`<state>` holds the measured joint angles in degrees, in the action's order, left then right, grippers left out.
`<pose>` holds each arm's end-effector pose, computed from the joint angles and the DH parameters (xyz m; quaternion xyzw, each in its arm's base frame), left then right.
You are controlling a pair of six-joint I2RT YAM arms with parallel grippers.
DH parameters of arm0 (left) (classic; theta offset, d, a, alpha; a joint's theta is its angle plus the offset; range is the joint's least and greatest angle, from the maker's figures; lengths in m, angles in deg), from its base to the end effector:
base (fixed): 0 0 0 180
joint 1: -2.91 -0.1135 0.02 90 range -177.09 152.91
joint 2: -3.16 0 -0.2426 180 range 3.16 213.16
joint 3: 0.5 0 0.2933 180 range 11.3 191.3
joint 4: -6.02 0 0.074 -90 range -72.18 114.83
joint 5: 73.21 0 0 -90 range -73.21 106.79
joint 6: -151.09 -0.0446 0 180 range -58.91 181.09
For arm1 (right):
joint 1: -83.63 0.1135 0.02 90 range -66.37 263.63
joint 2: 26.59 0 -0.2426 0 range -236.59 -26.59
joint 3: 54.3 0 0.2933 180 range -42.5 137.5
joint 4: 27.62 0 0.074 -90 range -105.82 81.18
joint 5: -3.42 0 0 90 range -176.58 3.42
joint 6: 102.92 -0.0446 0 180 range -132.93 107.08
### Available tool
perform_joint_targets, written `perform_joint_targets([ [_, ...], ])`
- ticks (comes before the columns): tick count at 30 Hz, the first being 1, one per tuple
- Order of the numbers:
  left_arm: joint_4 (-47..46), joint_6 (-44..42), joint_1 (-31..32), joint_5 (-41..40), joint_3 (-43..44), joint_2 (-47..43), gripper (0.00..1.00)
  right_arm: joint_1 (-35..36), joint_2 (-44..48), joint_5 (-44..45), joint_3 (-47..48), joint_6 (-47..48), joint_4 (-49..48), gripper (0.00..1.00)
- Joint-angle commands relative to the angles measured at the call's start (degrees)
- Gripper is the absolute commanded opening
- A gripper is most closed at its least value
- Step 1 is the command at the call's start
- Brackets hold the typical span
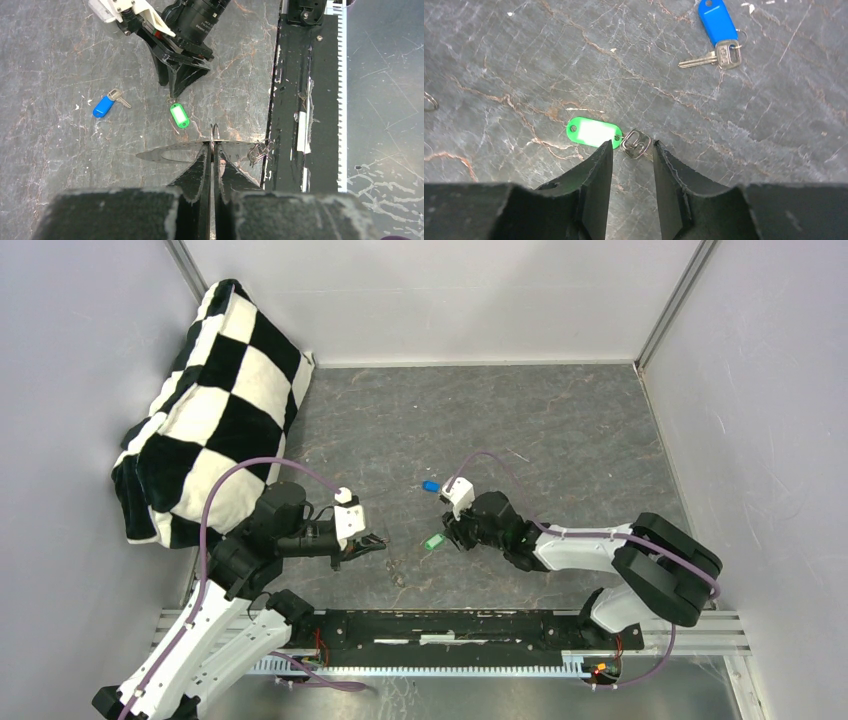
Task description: Put the keys on the keyring
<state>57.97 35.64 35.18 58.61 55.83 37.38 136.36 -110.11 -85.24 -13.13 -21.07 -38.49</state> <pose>0.1398 -0.1235 0.3070 0.5468 0.6216 -0.3361 0.4490 0.1889 0.2465 0.0950 -0.3256 0.8093 0.2388 0.4265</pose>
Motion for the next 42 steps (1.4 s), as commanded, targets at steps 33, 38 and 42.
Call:
perform_joint_targets([
  [33,-3.04,2.85,0.16,-0.97,3.63,0.88,0.02,-11.88,-10.09,-37.08,8.93,32.88,7.54,0.31],
  [38,-2.99,3.0,0.17,-0.96,3.63,0.76,0.02,-12.02,-11.44,-35.96,9.77,33.98,9.1,0.27],
  [42,-3.0,3.3,0.16,-0.98,3.72,0.59,0.02,-12.03,-12.22,-34.39,10.39,33.73,9.57,0.25],
])
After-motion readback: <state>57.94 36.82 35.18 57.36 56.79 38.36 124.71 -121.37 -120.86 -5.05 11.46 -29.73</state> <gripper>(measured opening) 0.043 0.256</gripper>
